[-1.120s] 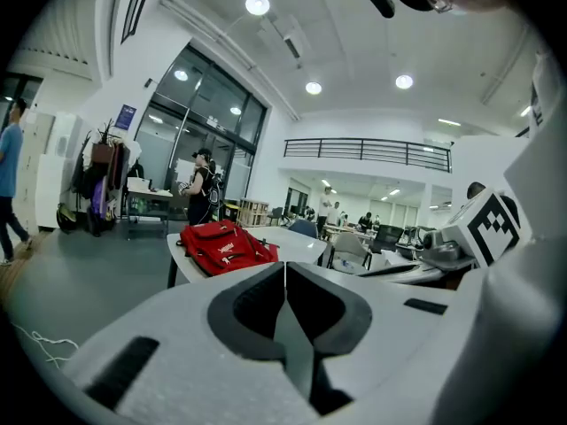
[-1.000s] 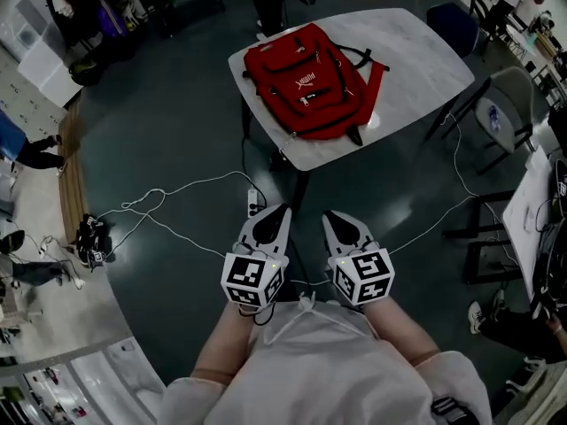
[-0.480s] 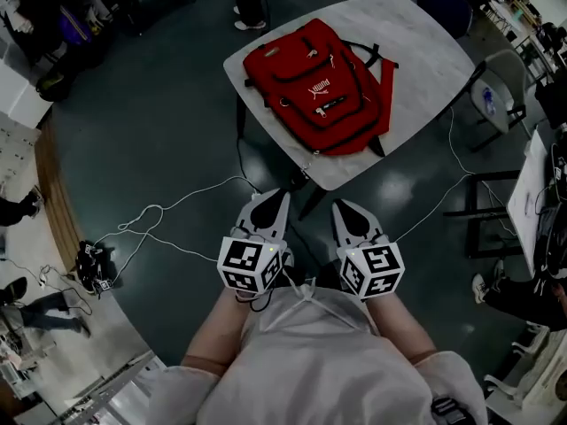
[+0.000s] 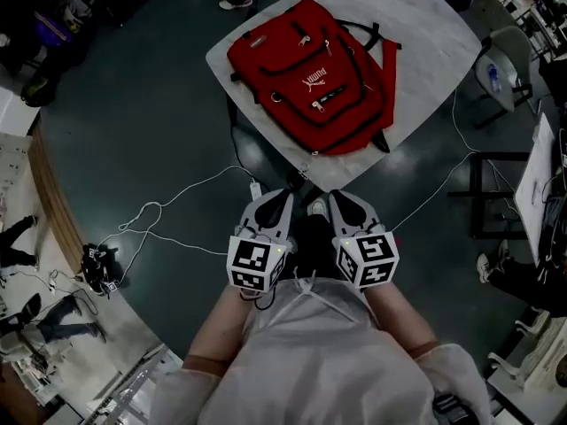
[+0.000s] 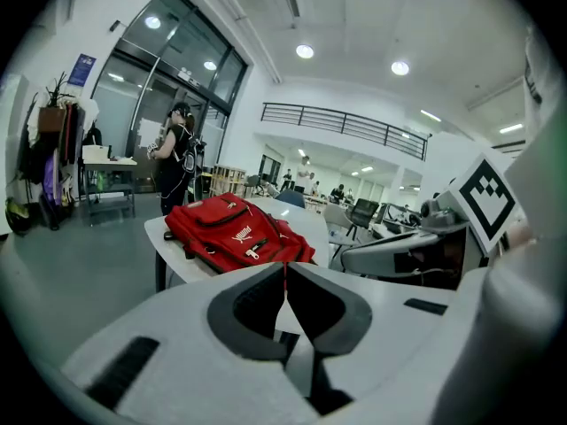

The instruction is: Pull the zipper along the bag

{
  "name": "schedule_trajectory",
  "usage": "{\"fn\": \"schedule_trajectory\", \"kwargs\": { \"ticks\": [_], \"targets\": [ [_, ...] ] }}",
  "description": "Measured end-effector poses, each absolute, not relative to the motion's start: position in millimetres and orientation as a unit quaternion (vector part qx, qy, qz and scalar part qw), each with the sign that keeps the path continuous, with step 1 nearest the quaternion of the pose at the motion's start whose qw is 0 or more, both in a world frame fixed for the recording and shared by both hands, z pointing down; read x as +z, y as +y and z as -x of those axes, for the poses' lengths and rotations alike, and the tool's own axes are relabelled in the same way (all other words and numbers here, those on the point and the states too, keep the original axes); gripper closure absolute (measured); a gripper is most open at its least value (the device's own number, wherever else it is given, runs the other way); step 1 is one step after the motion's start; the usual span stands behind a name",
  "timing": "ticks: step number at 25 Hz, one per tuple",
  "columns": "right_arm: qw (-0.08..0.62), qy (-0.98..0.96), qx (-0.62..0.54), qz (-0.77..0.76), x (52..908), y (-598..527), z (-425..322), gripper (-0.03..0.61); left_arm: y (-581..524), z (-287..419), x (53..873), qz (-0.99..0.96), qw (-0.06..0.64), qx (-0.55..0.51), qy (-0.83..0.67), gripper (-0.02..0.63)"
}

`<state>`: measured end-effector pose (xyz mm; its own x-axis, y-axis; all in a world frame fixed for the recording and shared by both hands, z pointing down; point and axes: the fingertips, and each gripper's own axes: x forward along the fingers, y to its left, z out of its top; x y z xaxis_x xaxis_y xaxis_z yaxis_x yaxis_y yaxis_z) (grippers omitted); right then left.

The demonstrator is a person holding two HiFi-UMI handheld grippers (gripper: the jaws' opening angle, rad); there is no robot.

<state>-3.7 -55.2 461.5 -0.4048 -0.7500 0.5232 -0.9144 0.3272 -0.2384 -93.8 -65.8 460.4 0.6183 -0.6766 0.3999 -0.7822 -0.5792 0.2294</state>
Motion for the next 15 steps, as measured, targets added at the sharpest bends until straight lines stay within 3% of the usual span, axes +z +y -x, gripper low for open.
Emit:
{"fn": "schedule_trajectory", "kwargs": {
  "ticks": [15],
  "targets": [
    [0.229,-0.796,0.303,-0.471,549.6,-167.3,-31.7,0.551,-141.7,47.6,575.5,-0.844,0.262,0.231,-0.406,0.591]
  ]
}}
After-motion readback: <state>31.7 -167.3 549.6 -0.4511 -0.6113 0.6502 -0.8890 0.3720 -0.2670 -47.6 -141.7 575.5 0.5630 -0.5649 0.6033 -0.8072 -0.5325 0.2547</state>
